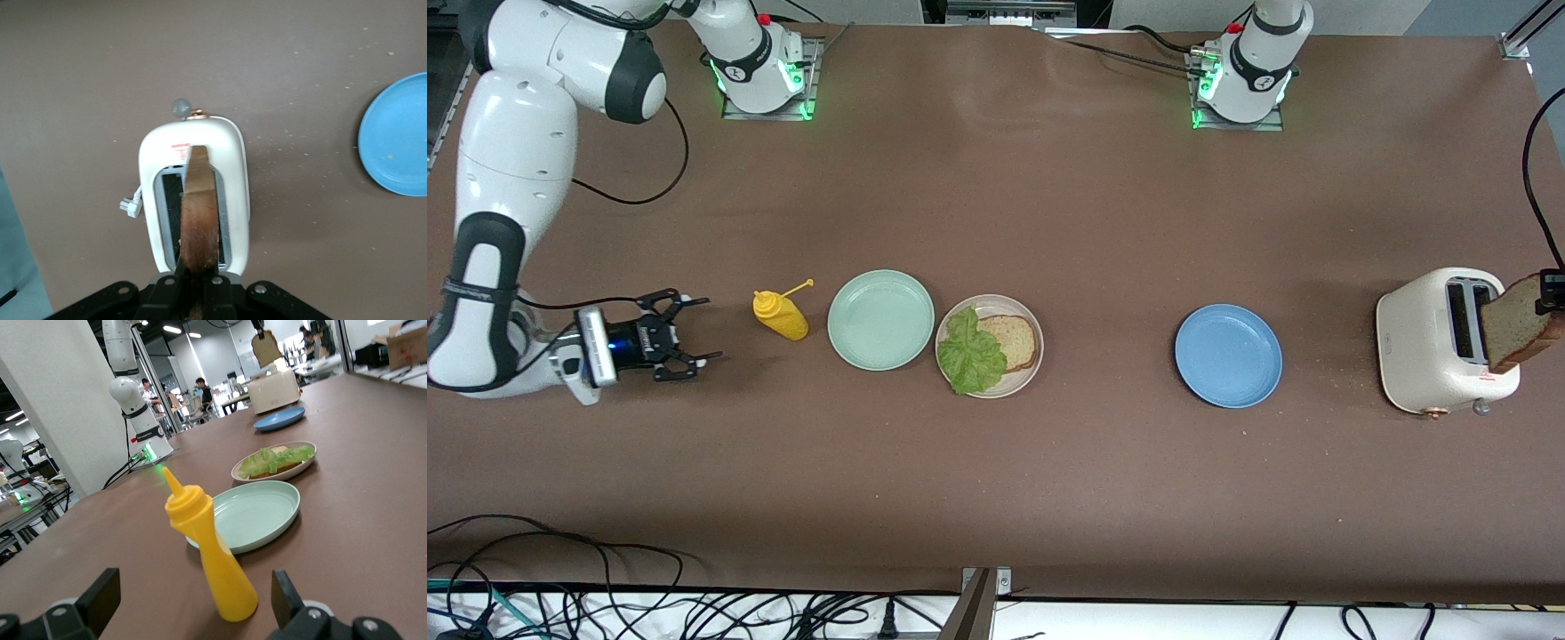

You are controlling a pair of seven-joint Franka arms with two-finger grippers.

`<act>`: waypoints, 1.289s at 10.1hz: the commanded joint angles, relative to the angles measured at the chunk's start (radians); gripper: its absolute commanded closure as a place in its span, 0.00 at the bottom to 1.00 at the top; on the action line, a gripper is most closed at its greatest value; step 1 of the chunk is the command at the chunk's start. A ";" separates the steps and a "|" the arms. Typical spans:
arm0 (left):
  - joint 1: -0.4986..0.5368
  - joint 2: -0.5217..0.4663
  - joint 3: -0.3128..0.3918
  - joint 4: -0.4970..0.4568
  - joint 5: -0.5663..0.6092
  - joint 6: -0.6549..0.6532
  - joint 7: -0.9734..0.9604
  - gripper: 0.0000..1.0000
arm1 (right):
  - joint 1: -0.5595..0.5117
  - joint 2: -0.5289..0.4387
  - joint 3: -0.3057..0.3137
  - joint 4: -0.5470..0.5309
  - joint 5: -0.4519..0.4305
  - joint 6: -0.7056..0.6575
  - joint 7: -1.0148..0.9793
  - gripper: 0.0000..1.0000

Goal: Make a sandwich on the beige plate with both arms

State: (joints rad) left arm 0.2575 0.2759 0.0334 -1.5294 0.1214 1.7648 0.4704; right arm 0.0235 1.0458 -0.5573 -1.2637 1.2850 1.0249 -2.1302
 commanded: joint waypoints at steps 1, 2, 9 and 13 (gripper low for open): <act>-0.076 0.000 0.000 0.025 -0.024 -0.088 0.011 1.00 | 0.007 -0.035 -0.044 0.075 -0.050 -0.022 0.178 0.00; -0.107 0.003 0.000 0.023 -0.099 -0.111 0.005 1.00 | 0.010 -0.050 -0.049 0.114 -0.056 -0.022 0.314 0.00; -0.326 0.161 0.000 0.023 -0.587 -0.174 -0.240 1.00 | 0.147 -0.205 -0.055 0.251 -0.393 0.165 1.097 0.00; -0.334 0.161 0.000 0.025 -0.631 -0.174 -0.269 1.00 | 0.220 -0.265 -0.087 0.251 -0.656 0.276 1.292 0.00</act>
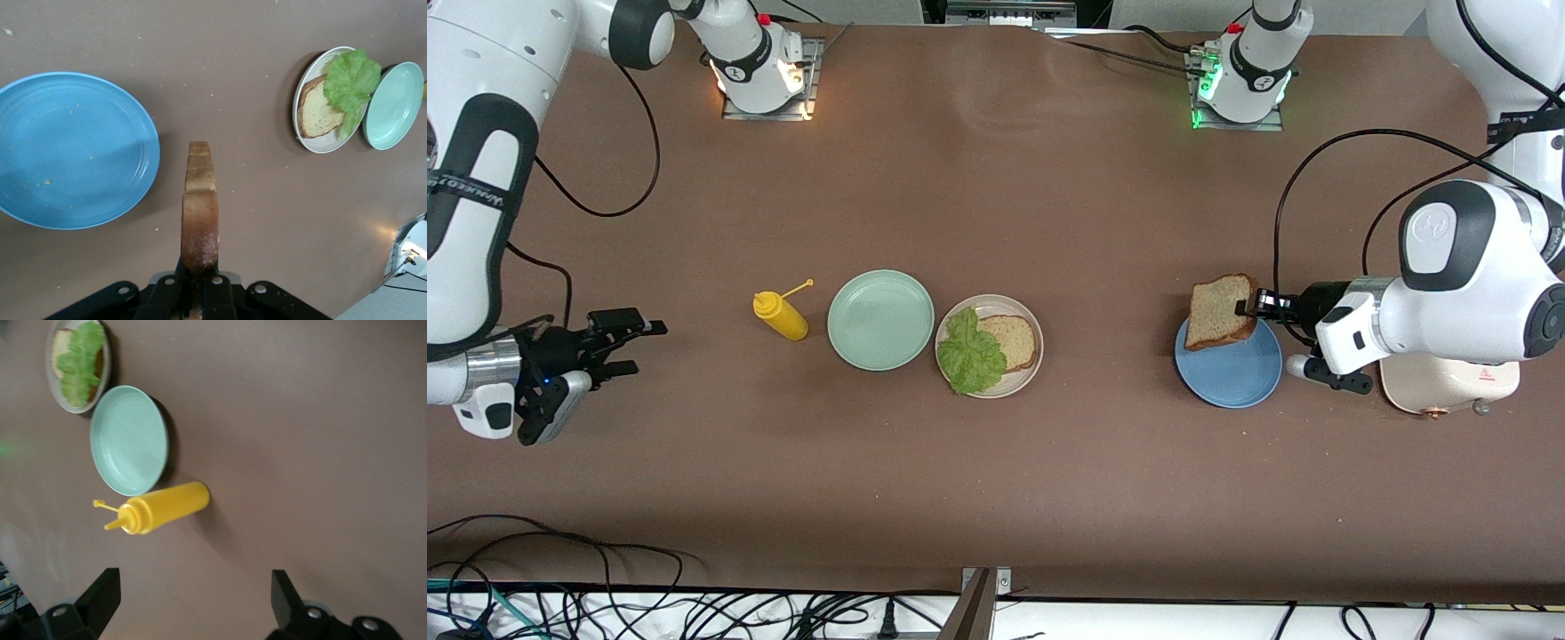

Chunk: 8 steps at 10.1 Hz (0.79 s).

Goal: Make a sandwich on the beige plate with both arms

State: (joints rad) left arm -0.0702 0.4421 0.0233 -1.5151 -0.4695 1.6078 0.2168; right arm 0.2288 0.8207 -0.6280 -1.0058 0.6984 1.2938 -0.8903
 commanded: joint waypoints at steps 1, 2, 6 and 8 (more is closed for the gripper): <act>-0.013 -0.003 0.010 0.010 -0.053 -0.017 -0.033 1.00 | 0.046 -0.060 -0.018 -0.007 -0.139 0.007 0.120 0.00; -0.034 0.001 0.010 0.009 -0.066 -0.017 -0.042 1.00 | 0.075 -0.080 -0.018 -0.008 -0.189 0.001 0.201 0.00; -0.092 0.033 0.010 0.009 -0.124 -0.016 -0.044 1.00 | 0.126 -0.185 -0.013 -0.014 -0.362 -0.034 0.318 0.00; -0.118 0.043 0.010 0.009 -0.126 -0.009 -0.047 1.00 | 0.129 -0.245 -0.013 -0.014 -0.387 -0.115 0.320 0.00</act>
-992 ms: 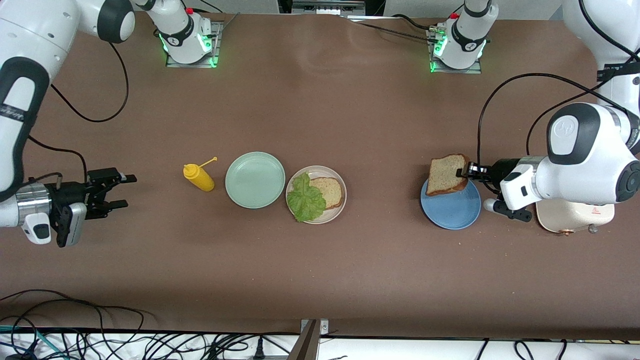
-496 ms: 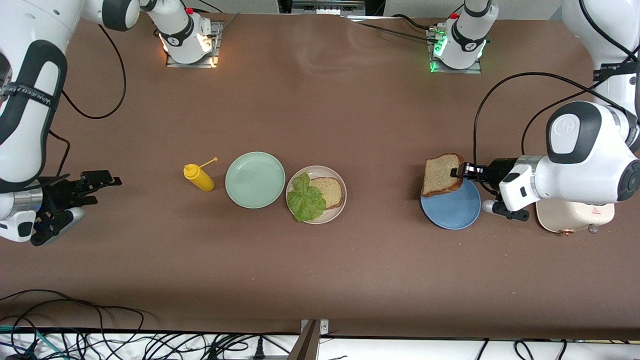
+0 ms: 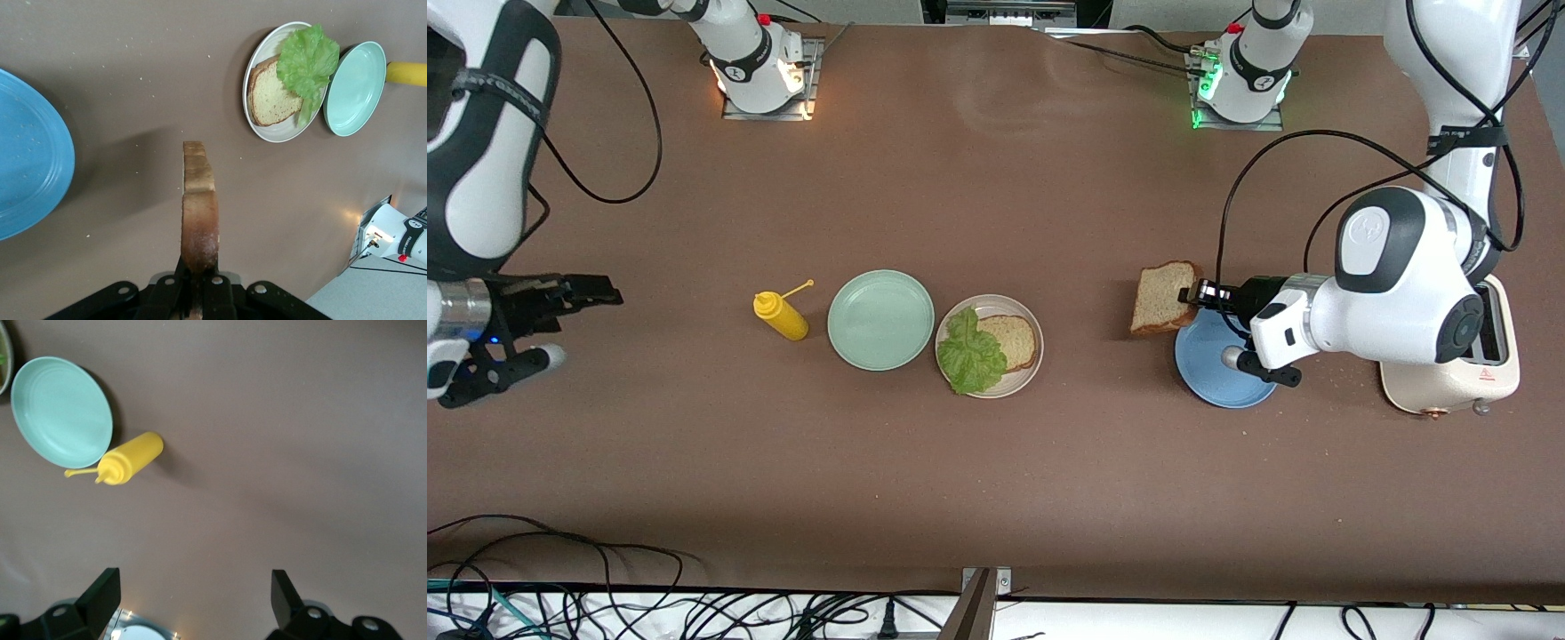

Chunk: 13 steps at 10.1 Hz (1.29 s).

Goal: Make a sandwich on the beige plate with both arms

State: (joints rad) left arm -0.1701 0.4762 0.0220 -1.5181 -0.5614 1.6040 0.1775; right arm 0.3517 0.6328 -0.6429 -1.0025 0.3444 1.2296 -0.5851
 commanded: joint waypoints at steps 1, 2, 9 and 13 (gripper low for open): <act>-0.023 0.012 0.012 0.012 -0.032 -0.004 -0.012 1.00 | 0.012 -0.088 0.009 -0.033 -0.062 -0.053 0.016 0.00; -0.029 0.024 0.012 0.015 -0.029 -0.004 -0.019 1.00 | 0.009 -0.154 0.038 -0.118 -0.102 -0.039 0.033 0.00; -0.080 0.104 0.012 0.107 -0.031 -0.003 -0.095 1.00 | -0.340 -0.667 0.586 -0.766 -0.335 0.379 0.295 0.00; -0.094 0.174 0.010 0.171 -0.134 -0.007 -0.108 1.00 | -0.459 -0.688 0.601 -0.679 -0.369 0.392 0.292 0.00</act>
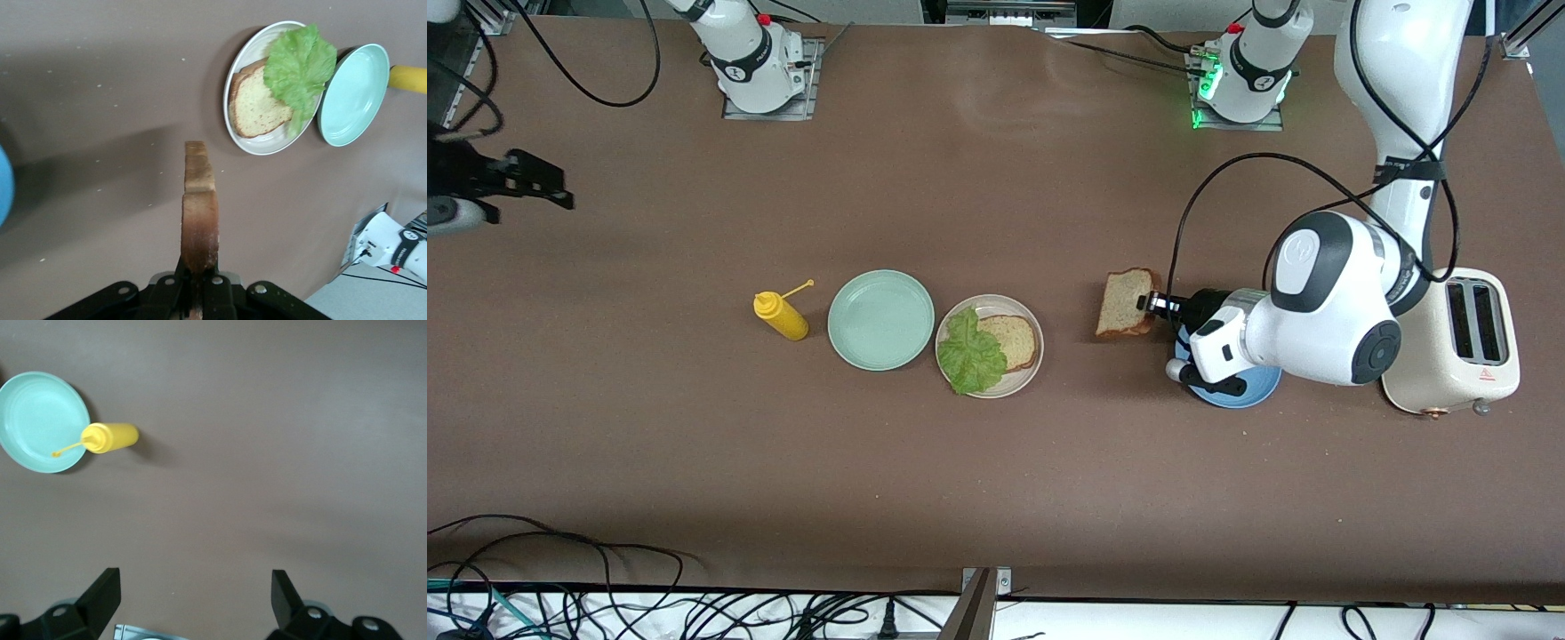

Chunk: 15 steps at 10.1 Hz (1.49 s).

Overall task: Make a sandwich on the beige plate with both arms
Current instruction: 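Carry the bread slice with the left gripper over the lettuce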

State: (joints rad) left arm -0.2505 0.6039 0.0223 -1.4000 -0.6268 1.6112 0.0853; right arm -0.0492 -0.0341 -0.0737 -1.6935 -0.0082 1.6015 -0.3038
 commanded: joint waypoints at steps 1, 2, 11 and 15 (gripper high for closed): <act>-0.015 0.063 0.010 0.053 -0.133 -0.016 -0.016 1.00 | -0.108 -0.021 0.079 0.012 -0.025 0.037 0.011 0.00; -0.015 0.077 0.011 0.053 -0.213 -0.016 -0.018 1.00 | -0.118 -0.021 0.087 -0.001 -0.027 0.016 0.012 0.00; -0.113 0.145 0.011 0.053 -0.479 0.241 -0.087 1.00 | -0.034 -0.035 0.058 0.026 -0.035 -0.048 0.198 0.00; -0.157 0.180 0.011 0.053 -0.585 0.346 -0.081 1.00 | 0.008 -0.035 0.036 0.034 -0.044 -0.061 0.203 0.00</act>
State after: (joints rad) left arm -0.3796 0.7560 0.0224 -1.3805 -1.1557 1.9340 0.0052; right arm -0.0736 -0.0689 -0.0091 -1.6788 -0.0382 1.5580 -0.1138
